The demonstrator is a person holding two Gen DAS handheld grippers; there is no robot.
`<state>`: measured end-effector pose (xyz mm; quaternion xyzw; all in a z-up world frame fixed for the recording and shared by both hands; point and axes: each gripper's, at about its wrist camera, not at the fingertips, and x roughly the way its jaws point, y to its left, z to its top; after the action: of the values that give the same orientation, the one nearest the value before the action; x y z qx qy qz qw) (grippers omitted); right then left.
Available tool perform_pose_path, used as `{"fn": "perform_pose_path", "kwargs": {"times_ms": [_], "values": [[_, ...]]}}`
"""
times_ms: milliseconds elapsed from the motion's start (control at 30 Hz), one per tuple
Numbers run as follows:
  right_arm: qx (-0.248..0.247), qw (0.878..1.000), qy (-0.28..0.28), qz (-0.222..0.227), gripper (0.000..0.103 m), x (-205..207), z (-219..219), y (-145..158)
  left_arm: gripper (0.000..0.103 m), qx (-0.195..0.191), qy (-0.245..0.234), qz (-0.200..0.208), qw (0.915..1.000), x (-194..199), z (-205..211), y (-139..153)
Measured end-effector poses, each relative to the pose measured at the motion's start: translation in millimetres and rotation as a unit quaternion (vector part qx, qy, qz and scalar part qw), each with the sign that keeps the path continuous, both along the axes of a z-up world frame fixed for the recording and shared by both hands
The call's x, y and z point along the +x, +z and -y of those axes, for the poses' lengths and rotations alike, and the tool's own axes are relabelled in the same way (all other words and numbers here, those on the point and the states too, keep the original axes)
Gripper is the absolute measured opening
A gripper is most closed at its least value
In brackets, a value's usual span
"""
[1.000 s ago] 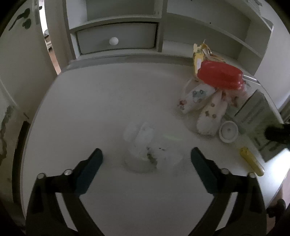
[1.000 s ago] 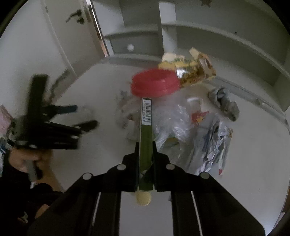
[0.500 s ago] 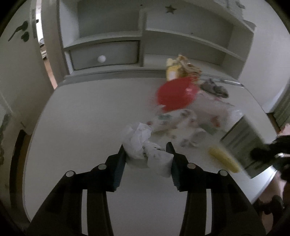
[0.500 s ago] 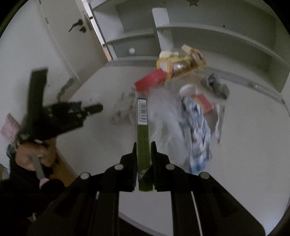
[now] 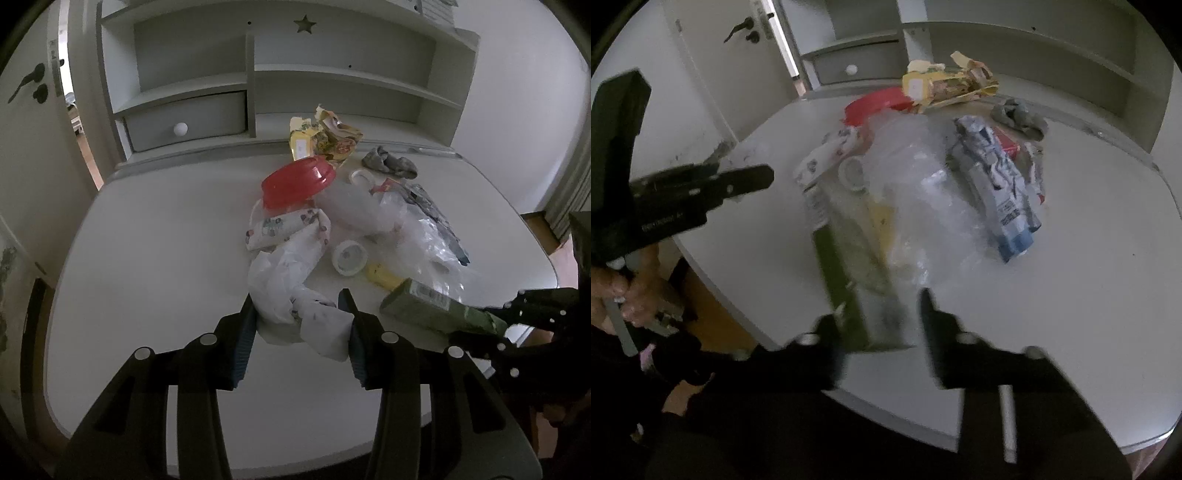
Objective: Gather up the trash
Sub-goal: 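Carry the tissue and carton over the black bin and open both tools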
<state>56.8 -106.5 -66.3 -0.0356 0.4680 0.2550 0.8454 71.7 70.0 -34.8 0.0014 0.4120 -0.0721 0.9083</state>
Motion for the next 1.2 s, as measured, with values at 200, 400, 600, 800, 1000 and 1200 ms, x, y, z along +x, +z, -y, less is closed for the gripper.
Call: {"fn": "perform_pose_path", "kwargs": {"times_ms": [200,400,600,800,1000,1200], "values": [[0.04,0.999,-0.004,0.03,0.011,-18.8,12.4,26.8,0.043,-0.001,-0.002,0.01,0.9999,-11.4,2.9,11.6],[0.123,0.989,-0.059,0.051,0.011,-39.6,85.8,65.5,0.042,-0.012,-0.053,0.033,0.998,-11.7,49.0,36.9],[0.12,0.959,-0.245,0.072,0.011,-81.1,241.2,62.7,0.042,-0.033,-0.181,0.051,0.9817,-13.8,162.5,55.6],[0.087,0.901,-0.423,0.041,0.011,-152.8,380.5,13.8,0.042,-0.053,-0.4,0.022,0.9148,-43.8,353.6,27.1],[0.085,0.847,-0.523,-0.041,0.011,-210.5,461.3,-77.5,0.042,-0.012,-0.528,-0.063,0.8471,-66.1,503.3,-63.8],[0.109,0.81,-0.56,-0.133,0.011,-219.0,500.7,-184.2,0.042,0.043,-0.557,-0.114,0.8215,-54.9,578.6,-172.7]]}}
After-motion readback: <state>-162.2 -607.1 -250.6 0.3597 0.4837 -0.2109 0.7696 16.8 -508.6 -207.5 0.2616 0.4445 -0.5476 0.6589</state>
